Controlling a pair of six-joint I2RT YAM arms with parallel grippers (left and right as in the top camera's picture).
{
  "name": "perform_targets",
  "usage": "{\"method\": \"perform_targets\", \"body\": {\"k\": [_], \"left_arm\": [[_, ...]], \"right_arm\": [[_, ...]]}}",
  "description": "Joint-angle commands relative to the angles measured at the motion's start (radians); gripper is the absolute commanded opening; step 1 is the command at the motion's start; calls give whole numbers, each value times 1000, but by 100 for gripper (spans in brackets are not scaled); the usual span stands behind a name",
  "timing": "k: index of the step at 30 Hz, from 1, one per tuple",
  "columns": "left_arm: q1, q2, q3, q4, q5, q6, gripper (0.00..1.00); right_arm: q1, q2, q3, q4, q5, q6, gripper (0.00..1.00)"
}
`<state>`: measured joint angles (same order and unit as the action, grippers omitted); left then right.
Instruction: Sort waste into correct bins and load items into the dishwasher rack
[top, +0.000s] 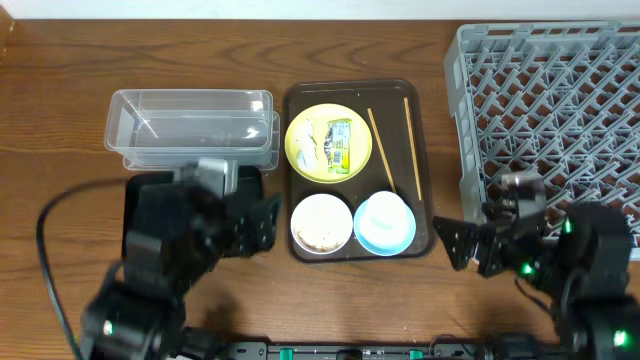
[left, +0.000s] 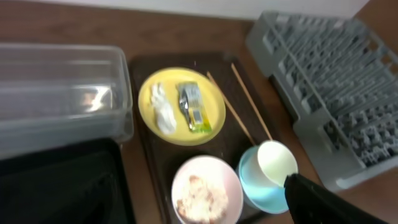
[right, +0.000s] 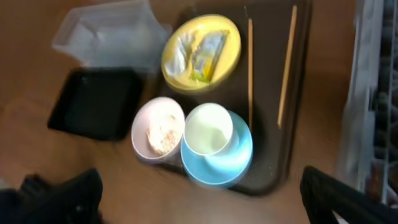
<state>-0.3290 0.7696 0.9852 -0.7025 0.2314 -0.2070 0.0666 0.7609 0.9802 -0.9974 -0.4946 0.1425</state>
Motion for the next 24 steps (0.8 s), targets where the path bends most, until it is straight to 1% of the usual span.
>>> {"method": "perform_targets", "body": {"k": [1, 2, 4, 7, 8, 9, 11, 12, 13, 16, 18, 20, 21, 22, 24], "left_arm": [[4, 107, 71, -22, 55, -15, 89], [4, 134, 70, -26, 73, -17, 89], [4, 187, 70, -56, 174, -55, 89], [4, 254, 70, -48, 337, -68, 89], [0, 278, 70, -45, 370, -68, 89], [-10, 300, 70, -45, 378, -68, 89], [-32, 333, 70, -43, 375, -56, 88], [-53, 351, 70, -40, 353, -56, 88], [-73, 366, 70, -37, 325, -56, 87], [-162, 418, 70, -24, 202, -56, 83], [-233, 451, 70, -10, 132, -56, 80], [-307, 481, 70, 7, 35, -56, 80], [-342, 497, 70, 16, -14, -56, 80], [-402, 530, 70, 39, -94, -57, 79], [-454, 575, 70, 72, -145, -57, 77]], "right_arm": [[-13, 113, 82, -51, 20, -31, 99], [-13, 142, 86, -61, -3, -6, 99], [-13, 185, 85, -69, -49, 23, 99], [-13, 241, 86, -54, -101, 25, 99], [-13, 255, 86, -54, -109, 25, 99], [-13, 266, 85, -56, -108, 25, 98], [-13, 280, 85, -63, -109, 26, 90], [-13, 285, 85, -67, -107, 26, 85], [-13, 286, 85, -70, -106, 26, 83], [-13, 285, 85, -86, -106, 30, 84], [-13, 285, 85, -105, -105, 45, 83], [-13, 285, 85, -126, -100, 64, 81], [-13, 285, 85, -140, -84, 91, 80], [-13, 285, 85, -161, -53, 137, 80], [-13, 285, 85, -181, -35, 163, 79]]}}
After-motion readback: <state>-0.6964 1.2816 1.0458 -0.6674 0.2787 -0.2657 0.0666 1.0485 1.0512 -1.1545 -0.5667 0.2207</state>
